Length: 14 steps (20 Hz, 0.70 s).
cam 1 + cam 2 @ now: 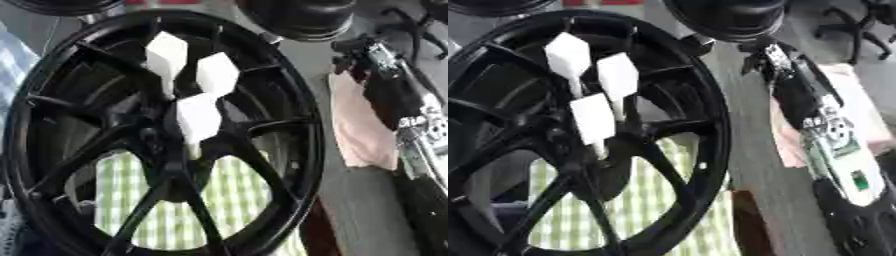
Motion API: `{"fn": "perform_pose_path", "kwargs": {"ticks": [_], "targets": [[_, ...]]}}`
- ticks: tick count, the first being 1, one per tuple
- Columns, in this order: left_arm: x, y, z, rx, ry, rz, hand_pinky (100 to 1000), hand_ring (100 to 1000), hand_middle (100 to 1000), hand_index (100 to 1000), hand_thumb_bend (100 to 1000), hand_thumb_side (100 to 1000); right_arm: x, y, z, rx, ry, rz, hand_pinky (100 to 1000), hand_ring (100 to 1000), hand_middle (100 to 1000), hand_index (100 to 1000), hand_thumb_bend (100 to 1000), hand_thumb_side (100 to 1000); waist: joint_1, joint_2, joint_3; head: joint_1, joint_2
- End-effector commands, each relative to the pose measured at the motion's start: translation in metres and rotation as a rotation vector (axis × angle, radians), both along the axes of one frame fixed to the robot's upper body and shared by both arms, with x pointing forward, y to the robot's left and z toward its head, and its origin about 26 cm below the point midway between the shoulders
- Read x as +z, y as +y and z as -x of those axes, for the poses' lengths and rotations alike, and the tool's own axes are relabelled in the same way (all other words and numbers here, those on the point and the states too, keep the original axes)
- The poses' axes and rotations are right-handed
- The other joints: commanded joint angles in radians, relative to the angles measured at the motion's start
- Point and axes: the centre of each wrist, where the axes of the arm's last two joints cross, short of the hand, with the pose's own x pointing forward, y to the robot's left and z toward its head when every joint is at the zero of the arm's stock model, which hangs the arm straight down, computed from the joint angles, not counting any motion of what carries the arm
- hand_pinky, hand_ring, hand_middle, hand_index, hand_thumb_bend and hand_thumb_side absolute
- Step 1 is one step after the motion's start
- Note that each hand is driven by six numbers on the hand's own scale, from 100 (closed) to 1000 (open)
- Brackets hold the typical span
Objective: Pull the pin out of the wheel hub.
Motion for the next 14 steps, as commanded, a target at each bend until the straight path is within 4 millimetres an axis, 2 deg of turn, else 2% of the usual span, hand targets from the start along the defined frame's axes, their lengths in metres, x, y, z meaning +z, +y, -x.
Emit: {"fn": "perform_pose_path", "kwargs": {"ticks": [1,6,9,14], "targets": [[0.006,-0.002,0.002,-0.003,-0.03,-0.004,910,750,647,832,186,765,0.009,-0.002,0.002,-0.004,-0.025,0.032,968,973,433,696,100,755,0.003,-0.012,0.001,0.002,0.002],[0.006,-0.001,0.002,-0.002,-0.026,-0.009,910,750,647,832,186,765,0.03,-0.006,0.0,0.014,-0.107,0.137,957,980,452,711,100,720,-0.001,-0.02,0.001,-0.011,0.004],[0.004,0.0,0.003,-0.003,-0.02,-0.015,910,749,647,832,185,764,0.053,-0.008,-0.001,0.054,-0.178,0.288,949,980,466,720,100,711,-0.004,-0.028,0.001,-0.022,0.01],[0.002,0.002,0.004,-0.003,-0.009,-0.025,909,749,647,832,184,765,0.093,-0.009,0.0,0.126,-0.247,0.604,929,966,507,743,100,607,-0.009,-0.042,0.002,-0.035,0.019]]}}
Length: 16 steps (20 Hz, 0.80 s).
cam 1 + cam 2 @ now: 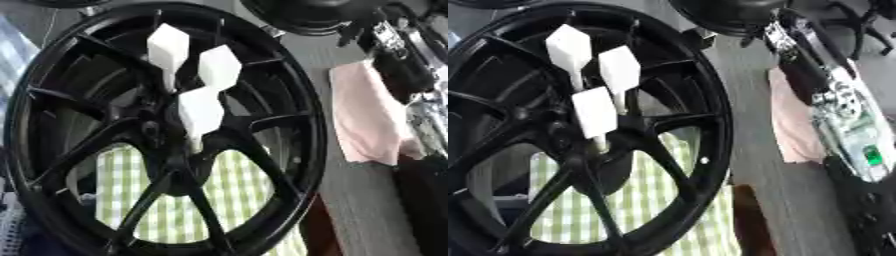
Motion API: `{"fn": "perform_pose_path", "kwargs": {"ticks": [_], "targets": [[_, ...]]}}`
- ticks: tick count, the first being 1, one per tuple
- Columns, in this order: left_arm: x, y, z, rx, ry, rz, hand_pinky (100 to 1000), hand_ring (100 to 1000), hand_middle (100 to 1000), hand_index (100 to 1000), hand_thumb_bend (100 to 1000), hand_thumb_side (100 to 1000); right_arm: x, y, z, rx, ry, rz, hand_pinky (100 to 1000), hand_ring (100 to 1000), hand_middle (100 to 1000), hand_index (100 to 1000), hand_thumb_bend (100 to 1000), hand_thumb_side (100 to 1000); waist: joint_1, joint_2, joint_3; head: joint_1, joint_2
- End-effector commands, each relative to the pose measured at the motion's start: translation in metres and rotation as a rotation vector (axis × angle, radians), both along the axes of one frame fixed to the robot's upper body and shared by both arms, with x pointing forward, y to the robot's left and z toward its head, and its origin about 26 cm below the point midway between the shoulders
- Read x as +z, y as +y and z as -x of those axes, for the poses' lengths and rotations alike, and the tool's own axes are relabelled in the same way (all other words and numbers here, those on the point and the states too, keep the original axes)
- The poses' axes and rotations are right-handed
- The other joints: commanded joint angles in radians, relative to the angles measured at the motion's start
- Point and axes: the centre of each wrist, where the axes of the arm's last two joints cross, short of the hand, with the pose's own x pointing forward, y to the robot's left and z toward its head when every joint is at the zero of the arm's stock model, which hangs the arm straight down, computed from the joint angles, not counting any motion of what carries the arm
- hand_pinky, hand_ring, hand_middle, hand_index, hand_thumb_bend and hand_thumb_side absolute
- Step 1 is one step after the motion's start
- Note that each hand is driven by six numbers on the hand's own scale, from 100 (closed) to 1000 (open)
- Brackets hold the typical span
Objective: Pull the pin out of the wheel hub.
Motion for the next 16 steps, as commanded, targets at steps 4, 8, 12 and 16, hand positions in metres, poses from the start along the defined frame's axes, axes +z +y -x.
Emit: {"fn": "perform_pose_path", "kwargs": {"ticks": [4,8,12,16], "targets": [[0.005,0.002,0.003,-0.005,-0.014,-0.031,909,750,647,831,182,765,0.058,0.005,0.006,0.053,-0.09,0.453,912,952,558,761,100,529,-0.004,-0.035,0.003,-0.024,0.008],[0.004,0.003,0.003,-0.011,-0.01,-0.042,909,750,646,831,181,765,0.08,0.013,0.007,0.081,-0.123,0.675,899,942,622,779,100,474,-0.01,-0.04,0.008,-0.037,0.015],[0.005,0.003,0.004,-0.018,-0.008,-0.05,909,749,646,831,177,765,0.09,0.021,0.007,0.114,-0.135,0.837,895,940,673,791,100,458,-0.017,-0.044,0.016,-0.046,0.016],[0.005,0.002,0.003,-0.029,-0.008,-0.057,909,749,646,830,180,766,0.094,0.028,0.006,0.142,-0.12,0.915,896,944,684,796,100,473,-0.022,-0.043,0.025,-0.056,0.015]]}}
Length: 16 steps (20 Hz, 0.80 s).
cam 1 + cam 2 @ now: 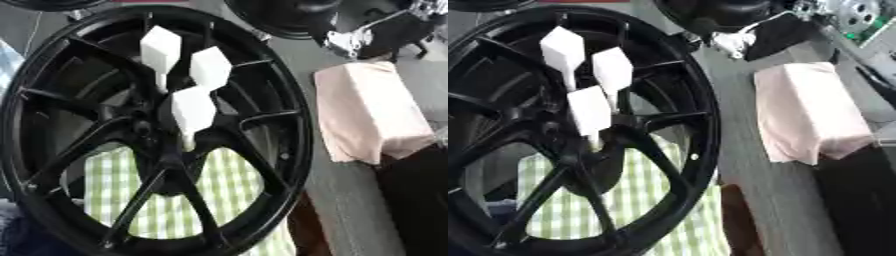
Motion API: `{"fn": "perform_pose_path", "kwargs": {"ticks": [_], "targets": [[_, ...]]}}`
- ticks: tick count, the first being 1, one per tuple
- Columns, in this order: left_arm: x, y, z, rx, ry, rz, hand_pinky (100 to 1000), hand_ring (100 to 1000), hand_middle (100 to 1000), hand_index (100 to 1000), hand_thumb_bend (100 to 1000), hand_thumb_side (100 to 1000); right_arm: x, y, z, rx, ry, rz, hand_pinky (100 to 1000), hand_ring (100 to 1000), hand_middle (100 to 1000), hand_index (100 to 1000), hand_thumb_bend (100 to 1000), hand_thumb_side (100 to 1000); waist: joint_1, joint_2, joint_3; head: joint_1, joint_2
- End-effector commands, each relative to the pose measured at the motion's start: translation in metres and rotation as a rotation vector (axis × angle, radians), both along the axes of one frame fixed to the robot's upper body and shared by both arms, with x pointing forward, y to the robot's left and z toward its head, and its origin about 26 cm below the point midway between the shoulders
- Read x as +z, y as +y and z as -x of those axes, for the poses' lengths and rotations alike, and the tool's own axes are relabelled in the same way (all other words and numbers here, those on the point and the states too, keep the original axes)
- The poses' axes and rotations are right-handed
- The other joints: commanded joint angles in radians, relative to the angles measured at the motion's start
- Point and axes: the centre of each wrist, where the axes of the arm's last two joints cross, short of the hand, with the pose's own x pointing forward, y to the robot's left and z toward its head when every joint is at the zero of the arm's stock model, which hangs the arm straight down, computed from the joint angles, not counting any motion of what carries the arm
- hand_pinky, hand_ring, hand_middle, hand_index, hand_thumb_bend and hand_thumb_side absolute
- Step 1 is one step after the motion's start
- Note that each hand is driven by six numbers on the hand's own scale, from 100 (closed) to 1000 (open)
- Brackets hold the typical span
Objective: Pull the pin out of the wheel hub.
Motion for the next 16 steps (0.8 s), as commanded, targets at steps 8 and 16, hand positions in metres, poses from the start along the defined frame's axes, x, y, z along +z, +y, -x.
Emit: {"fn": "perform_pose_path", "kwargs": {"ticks": [8,16], "targets": [[0.008,-0.002,0.002,-0.033,-0.026,-0.031,909,749,646,830,177,768,0.014,0.014,-0.002,-0.068,0.071,0.134,905,979,728,832,100,515,0.002,-0.019,0.022,-0.03,-0.005],[0.008,-0.003,0.002,-0.048,-0.02,-0.037,909,750,646,829,175,768,0.019,0.021,-0.02,-0.125,0.086,0.198,906,987,775,848,148,505,-0.002,-0.027,0.035,-0.051,0.0]]}}
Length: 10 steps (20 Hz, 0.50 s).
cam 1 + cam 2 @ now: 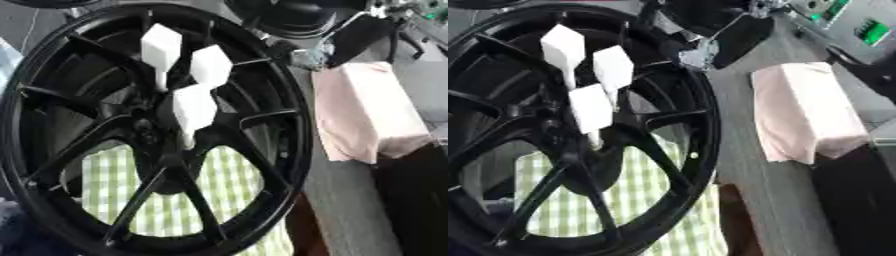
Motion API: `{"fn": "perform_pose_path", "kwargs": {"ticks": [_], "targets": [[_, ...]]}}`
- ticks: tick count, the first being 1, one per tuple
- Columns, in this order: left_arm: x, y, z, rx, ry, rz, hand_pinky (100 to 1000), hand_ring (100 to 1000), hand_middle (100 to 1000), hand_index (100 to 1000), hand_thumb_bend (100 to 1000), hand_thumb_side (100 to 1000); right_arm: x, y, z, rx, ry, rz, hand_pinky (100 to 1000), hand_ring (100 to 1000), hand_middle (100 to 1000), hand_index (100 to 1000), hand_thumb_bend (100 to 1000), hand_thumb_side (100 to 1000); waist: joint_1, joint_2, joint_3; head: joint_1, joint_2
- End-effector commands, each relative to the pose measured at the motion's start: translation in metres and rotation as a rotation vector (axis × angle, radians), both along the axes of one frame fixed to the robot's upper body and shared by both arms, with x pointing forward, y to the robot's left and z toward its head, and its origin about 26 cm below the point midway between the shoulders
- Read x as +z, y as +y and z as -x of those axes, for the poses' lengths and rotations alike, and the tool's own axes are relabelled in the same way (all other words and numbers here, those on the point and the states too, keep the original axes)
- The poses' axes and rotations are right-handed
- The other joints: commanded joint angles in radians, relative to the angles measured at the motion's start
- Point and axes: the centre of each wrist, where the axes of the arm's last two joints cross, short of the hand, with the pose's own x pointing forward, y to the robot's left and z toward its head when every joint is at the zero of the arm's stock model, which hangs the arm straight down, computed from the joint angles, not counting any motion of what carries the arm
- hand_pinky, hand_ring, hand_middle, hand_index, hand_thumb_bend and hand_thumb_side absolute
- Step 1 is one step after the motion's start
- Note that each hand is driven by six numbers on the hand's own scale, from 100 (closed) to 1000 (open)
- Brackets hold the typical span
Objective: Pull the pin out of the wheel hub.
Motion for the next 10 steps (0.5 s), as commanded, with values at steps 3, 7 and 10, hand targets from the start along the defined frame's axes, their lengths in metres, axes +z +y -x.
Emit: {"fn": "perform_pose_path", "kwargs": {"ticks": [3,7,10], "targets": [[0.009,0.001,0.001,-0.017,-0.029,-0.024,909,750,646,829,175,768,0.007,0.0,-0.013,-0.035,-0.003,0.063,909,995,789,855,153,511,0.004,-0.031,0.003,-0.013,-0.004],[0.009,0.001,0.001,-0.017,-0.028,-0.021,910,750,646,829,176,768,0.007,0.002,-0.023,-0.021,0.022,0.08,922,1000,819,885,220,478,0.001,-0.033,0.006,-0.014,-0.018],[0.009,0.002,0.001,-0.014,-0.027,-0.02,910,750,646,829,175,770,0.008,0.002,-0.026,0.006,0.059,0.1,930,1000,823,890,228,469,-0.001,-0.033,0.007,-0.013,-0.019]]}}
